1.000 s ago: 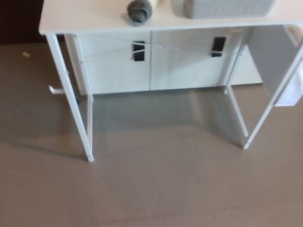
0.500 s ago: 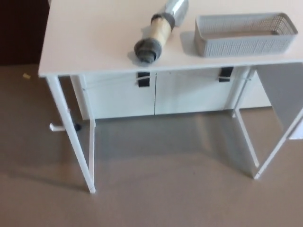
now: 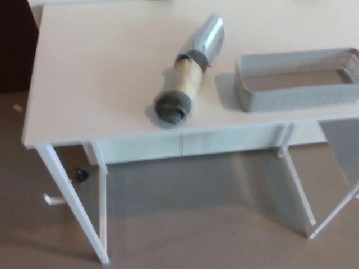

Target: The robot walks towards a desk on which a shovel is kept on the left hand side and a container is kept on the right hand side. The robot picks up the shovel using its left hand and places it in the container.

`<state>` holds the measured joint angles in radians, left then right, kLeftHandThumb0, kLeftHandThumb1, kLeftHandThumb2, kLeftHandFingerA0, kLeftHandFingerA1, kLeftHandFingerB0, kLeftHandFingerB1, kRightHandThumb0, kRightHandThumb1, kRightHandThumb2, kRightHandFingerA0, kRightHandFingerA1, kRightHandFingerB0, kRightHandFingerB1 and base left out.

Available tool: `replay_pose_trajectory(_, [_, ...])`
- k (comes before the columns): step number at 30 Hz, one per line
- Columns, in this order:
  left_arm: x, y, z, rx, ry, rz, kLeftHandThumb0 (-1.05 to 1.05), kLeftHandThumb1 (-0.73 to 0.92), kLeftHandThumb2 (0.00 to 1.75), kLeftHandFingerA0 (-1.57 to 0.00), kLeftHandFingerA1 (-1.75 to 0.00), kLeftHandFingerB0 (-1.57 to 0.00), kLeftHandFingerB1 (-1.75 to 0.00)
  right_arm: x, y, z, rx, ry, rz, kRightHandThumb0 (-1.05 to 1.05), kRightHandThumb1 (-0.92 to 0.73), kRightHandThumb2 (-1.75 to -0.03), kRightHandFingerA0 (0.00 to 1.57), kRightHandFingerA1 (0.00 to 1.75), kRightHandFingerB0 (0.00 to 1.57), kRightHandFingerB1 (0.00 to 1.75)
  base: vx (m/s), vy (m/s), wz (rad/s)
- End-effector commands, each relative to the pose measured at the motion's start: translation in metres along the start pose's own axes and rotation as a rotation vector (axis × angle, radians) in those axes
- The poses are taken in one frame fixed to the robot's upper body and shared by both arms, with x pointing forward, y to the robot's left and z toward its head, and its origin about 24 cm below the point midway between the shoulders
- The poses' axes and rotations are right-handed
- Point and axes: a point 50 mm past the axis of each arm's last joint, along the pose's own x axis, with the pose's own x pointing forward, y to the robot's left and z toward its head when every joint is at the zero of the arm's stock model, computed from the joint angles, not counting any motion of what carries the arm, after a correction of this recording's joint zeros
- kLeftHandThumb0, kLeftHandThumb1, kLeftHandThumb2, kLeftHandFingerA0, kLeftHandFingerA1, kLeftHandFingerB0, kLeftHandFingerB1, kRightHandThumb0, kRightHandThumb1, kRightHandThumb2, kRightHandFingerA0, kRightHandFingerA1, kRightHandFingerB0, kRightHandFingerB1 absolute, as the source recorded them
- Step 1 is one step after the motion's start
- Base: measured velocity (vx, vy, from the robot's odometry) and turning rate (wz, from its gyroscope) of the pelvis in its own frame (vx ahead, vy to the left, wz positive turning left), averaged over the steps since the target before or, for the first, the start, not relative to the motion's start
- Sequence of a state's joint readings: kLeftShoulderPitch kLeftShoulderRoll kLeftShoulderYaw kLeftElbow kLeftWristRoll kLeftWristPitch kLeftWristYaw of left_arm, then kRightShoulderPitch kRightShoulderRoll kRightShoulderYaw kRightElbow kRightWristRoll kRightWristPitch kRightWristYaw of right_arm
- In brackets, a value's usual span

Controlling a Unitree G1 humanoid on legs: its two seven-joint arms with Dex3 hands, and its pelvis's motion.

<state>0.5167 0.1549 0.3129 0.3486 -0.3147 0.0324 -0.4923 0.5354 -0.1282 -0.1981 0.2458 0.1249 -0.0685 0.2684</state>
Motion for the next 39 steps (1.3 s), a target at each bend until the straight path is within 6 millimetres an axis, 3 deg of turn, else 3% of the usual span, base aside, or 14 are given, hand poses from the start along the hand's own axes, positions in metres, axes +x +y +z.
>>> replay_pose_trajectory(1, [-0.003, -0.011, 0.001, 0.025, -0.041, -0.005, -0.23, 0.61, 0.59, -0.43, -0.4, -0.33, -0.35, -0.003, -0.002, 0.003, -0.011, -0.026, 0.0, -0.52, -0.34, -0.77, 0.9, 0.67, 0.57, 0.57, 0.24, 0.218, 0.09])
replay_pose_trajectory(15, [-0.01, -0.057, -0.007, -0.034, -0.074, 0.008, -0.22, 0.61, 0.59, -0.43, -0.4, -0.36, -0.35, -0.002, 0.005, 0.007, 0.042, -0.02, -0.001, -0.43, -0.31, -0.76, 0.88, 0.69, 0.54, 0.59, 0.18, -0.039, 0.04])
replay_pose_trajectory(24, [-0.008, -0.059, -0.012, 0.023, -0.046, -0.011, -0.29, 0.52, 0.64, -0.43, -0.45, -0.37, -0.41, 0.0, 0.001, 0.001, 0.052, -0.022, -0.013, -0.44, -0.33, -0.76, 0.88, 0.69, 0.56, 0.59, 0.11, -0.156, -0.05])
replay_pose_trajectory(25, [-0.006, -0.059, -0.012, 0.031, -0.044, -0.012, -0.22, 0.58, 0.57, -0.47, -0.4, -0.4, -0.36, -0.001, 0.001, 0.001, 0.053, -0.021, -0.013, -0.44, -0.33, -0.77, 0.88, 0.69, 0.56, 0.59, 0.08, 0.09, -0.08])
replay_pose_trajectory(27, [-0.006, -0.059, -0.013, 0.035, -0.04, -0.02, -0.28, 0.53, 0.64, -0.42, -0.44, -0.37, -0.41, -0.004, 0.0, -0.001, 0.055, -0.031, -0.011, -0.5, -0.35, -0.76, 0.9, 0.67, 0.6, 0.58, 0.13, 0.13, -0.02])
replay_pose_trajectory(28, [-0.007, -0.059, -0.015, 0.039, -0.035, -0.021, -0.21, 0.59, 0.57, -0.46, -0.4, -0.39, -0.35, -0.005, -0.001, -0.003, 0.063, -0.021, -0.018, -0.52, -0.34, -0.75, 0.91, 0.66, 0.62, 0.57, 0.14, 0.166, 0.93])
replay_pose_trajectory(39, [-0.007, -0.052, -0.015, 0.068, -0.021, -0.004, -0.22, 0.6, 0.58, -0.5, -0.41, -0.39, -0.36, -0.008, 0.001, -0.008, 0.062, 0.0, -0.016, -0.47, -0.32, -0.76, 0.87, 0.68, 0.57, 0.58, 0.06, 0.045, 0.01])
